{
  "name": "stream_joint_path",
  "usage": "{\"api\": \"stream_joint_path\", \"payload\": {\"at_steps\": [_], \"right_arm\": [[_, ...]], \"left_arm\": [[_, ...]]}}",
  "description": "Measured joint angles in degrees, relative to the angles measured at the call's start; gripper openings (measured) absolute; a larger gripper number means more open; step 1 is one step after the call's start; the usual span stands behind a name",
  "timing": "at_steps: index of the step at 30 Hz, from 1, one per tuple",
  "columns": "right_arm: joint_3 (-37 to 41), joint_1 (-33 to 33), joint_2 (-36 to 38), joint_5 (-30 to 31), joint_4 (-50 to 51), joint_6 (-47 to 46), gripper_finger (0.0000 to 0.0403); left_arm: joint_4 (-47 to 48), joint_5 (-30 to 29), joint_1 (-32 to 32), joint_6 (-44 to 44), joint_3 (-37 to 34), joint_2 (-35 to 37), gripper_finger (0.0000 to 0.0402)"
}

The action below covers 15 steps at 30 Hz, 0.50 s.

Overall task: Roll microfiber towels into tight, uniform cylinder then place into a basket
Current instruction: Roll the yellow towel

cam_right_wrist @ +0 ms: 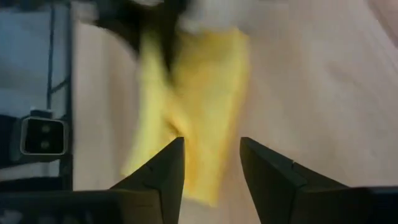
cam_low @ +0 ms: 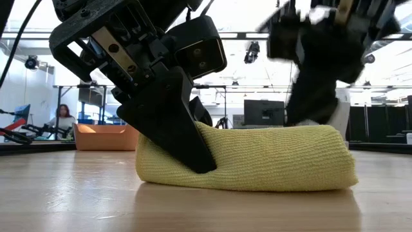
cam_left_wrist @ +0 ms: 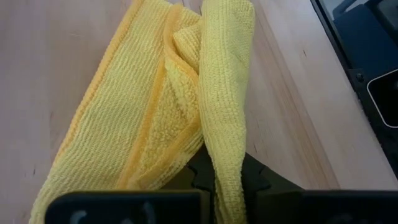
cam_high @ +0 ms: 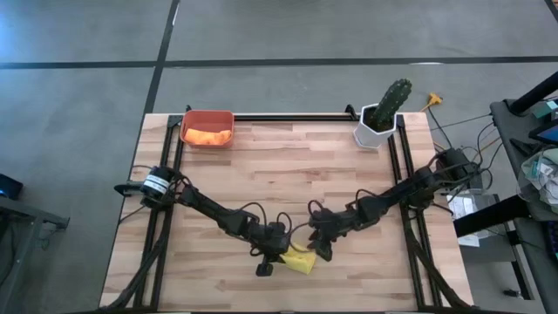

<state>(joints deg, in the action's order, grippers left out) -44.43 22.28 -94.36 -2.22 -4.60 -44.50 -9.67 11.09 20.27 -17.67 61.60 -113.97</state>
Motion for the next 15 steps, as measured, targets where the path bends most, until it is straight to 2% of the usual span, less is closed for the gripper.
{"api": "stream_joint_path", "payload": {"at_steps": [5, 9, 15], "right_arm": [[-5.73, 6.07, -2.14, 4.93, 0.04, 15.09, 0.0131], [-7.53, 8.21, -4.74, 6.48, 4.87, 16.68, 0.0101], [-7.56, 8.09, -7.09, 6.82, 5.39, 20.33, 0.0044]], "left_arm": [[0.02, -0.04, -0.02, 0.0, 0.0, 0.0, 0.0003], [0.06, 0.15, -0.02, 0.02, 0.08, 0.0, 0.0003], [0.0, 0.52, -0.02, 0.52, 0.24, 0.0, 0.0003]]}}
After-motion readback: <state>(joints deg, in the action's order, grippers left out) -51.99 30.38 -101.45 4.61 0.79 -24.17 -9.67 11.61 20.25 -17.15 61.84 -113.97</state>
